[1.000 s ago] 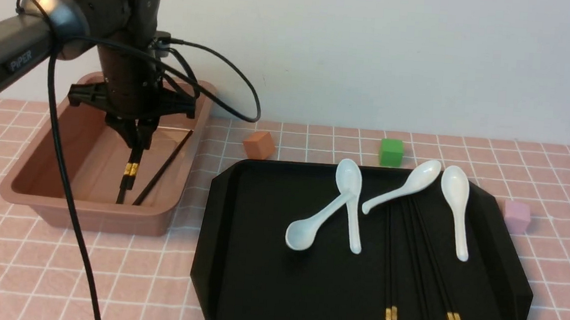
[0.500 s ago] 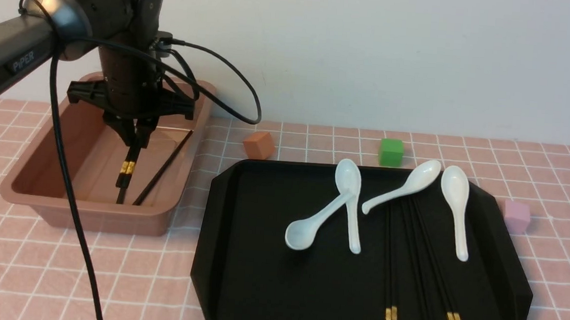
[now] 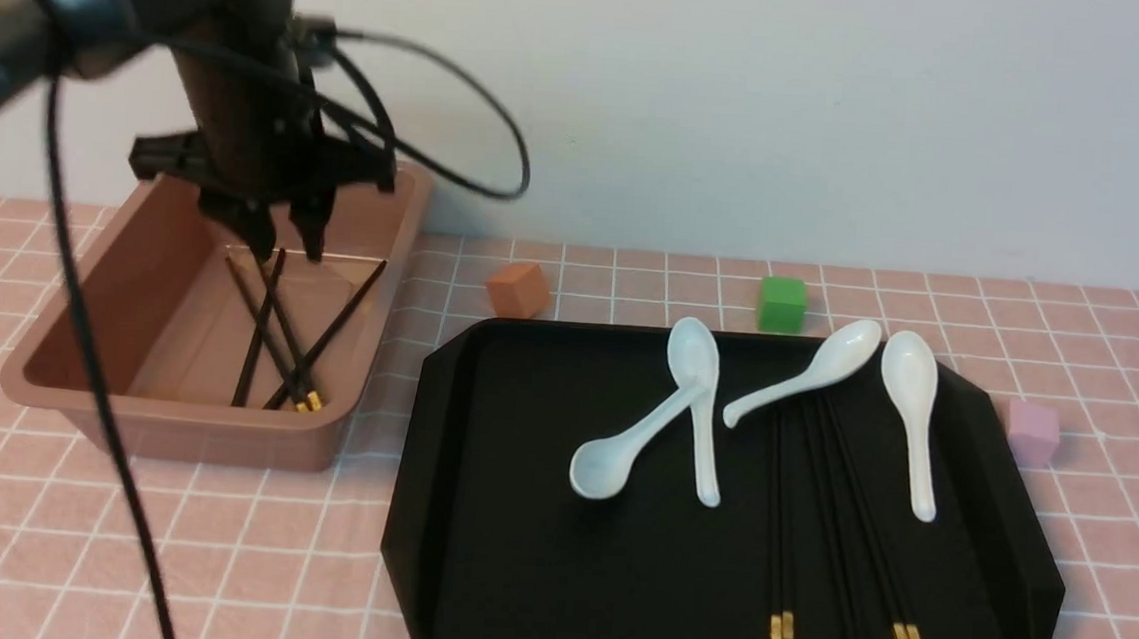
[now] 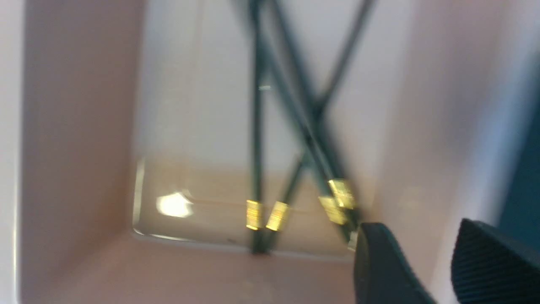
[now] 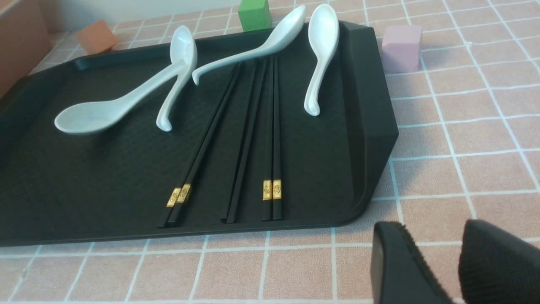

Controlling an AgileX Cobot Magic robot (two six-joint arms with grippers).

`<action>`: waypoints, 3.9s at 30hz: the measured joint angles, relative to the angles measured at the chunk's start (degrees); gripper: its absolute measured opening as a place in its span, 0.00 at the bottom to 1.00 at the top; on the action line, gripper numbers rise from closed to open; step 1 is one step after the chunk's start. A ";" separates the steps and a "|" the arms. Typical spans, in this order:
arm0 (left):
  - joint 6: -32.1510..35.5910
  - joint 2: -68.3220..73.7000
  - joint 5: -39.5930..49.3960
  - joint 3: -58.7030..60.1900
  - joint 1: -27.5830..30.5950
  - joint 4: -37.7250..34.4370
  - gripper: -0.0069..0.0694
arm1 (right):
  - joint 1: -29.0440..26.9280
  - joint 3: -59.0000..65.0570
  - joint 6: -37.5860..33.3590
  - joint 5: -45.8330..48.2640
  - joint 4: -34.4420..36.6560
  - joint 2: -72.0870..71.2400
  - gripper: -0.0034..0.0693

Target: On pink tablecloth take chopsticks from black tray and put them in box.

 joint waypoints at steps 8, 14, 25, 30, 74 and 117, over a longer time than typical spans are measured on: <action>0.35 -26.22 0.06 14.97 -0.06 -1.83 0.07 | 0.00 0.00 0.00 0.00 0.00 0.00 0.38; 0.39 -47.84 -8.72 38.37 -0.06 -1.87 0.07 | 0.00 0.00 0.00 0.00 0.00 0.00 0.38; 1.20 -89.57 -39.58 83.07 -0.06 -1.87 0.07 | 0.00 0.00 0.00 0.00 0.00 0.00 0.38; 1.20 -110.29 -50.48 97.80 -0.06 -1.81 0.07 | 0.00 0.00 0.00 0.00 0.00 0.00 0.38; 12.47 -115.55 -48.86 116.06 12.02 -11.56 0.07 | 0.00 0.00 0.00 0.00 0.00 0.00 0.38; 12.89 -115.55 -48.34 116.13 12.08 -11.85 0.07 | 0.00 0.00 0.00 0.00 0.00 0.00 0.38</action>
